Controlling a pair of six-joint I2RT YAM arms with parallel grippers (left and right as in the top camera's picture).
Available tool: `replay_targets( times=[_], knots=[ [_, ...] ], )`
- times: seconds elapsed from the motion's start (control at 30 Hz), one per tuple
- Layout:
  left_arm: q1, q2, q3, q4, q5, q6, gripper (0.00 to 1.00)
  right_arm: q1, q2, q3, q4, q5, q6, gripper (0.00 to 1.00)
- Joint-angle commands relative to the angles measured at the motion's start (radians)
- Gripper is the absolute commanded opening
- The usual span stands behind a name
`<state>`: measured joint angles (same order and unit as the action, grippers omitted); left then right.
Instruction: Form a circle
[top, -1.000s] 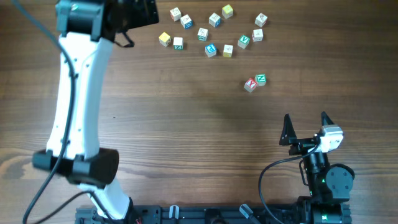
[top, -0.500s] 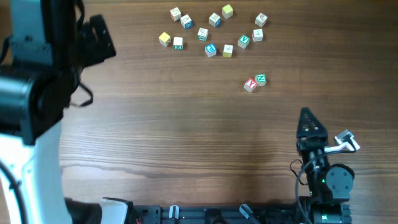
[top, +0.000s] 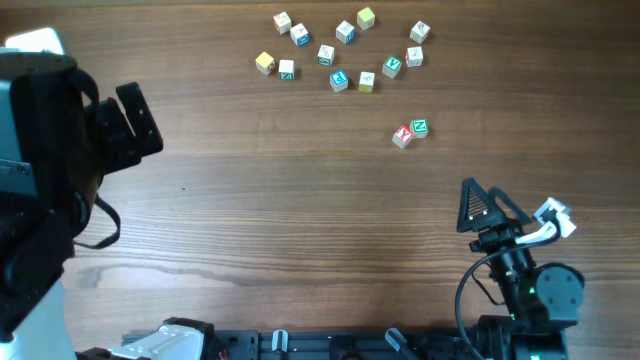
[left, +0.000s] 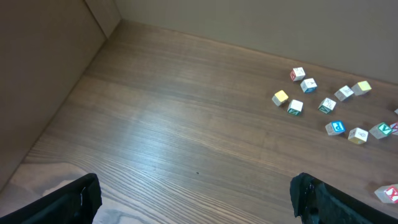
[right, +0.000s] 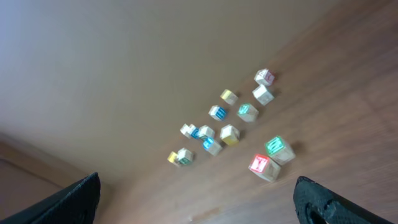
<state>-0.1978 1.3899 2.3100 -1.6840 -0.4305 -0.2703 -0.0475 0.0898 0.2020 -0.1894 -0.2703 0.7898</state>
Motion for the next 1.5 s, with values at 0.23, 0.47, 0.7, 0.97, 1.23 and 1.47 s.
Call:
replay_targets(
  times=[0.23,0.47,0.7,0.97,1.23,1.47],
  knots=[
    [0.005,0.0,-0.001,0.0,-0.016,0.002,1.0,-0.004,0.281,0.276,-0.132,0.006,-0.188,0.99],
    [0.005,0.0,-0.001,0.0,-0.016,0.002,1.0,-0.004,0.447,0.378,-0.184,-0.047,-0.204,0.99],
    [0.005,0.0,-0.001,0.0,-0.016,0.002,1.0,-0.004,0.648,0.575,-0.378,-0.042,-0.27,0.99],
    [0.005,0.0,-0.001,0.0,-0.016,0.002,1.0,-0.004,0.786,0.721,-0.55,-0.046,-0.254,0.99],
    [0.005,0.0,-0.001,0.0,-0.016,0.002,1.0,-0.004,0.806,0.724,-0.55,-0.054,-0.237,1.0],
    [0.005,0.0,-0.001,0.0,-0.016,0.002,1.0,-0.004,0.962,0.876,-0.585,-0.053,-0.267,0.99]
  ],
)
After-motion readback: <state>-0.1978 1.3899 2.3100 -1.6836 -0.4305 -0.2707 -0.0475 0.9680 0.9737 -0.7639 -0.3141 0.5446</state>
